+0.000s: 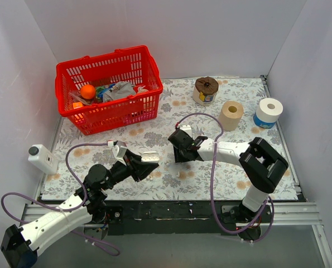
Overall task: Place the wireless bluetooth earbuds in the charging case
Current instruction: Pick up the earbud from the center of the board.
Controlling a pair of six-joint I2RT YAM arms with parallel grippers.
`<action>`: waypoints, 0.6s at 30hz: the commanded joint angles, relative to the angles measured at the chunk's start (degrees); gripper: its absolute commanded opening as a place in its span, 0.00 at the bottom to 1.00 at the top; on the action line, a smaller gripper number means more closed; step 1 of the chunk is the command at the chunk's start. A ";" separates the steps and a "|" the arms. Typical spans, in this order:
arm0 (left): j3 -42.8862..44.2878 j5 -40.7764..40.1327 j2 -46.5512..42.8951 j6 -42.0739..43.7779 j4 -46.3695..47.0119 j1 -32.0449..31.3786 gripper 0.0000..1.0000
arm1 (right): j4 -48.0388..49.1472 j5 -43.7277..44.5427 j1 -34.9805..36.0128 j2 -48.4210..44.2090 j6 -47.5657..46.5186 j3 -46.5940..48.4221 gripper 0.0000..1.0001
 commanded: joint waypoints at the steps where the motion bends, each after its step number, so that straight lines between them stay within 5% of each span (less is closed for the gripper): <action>1: 2.32 -1.26 -0.88 0.12 -0.11 -0.23 0.00 | -10.12 0.45 0.57 4.26 3.83 -2.33 0.52; 18: 1.80 -2.93 -3.17 -1.11 -0.81 -0.32 0.00 | -14.70 1.59 3.38 3.29 9.10 -2.07 0.50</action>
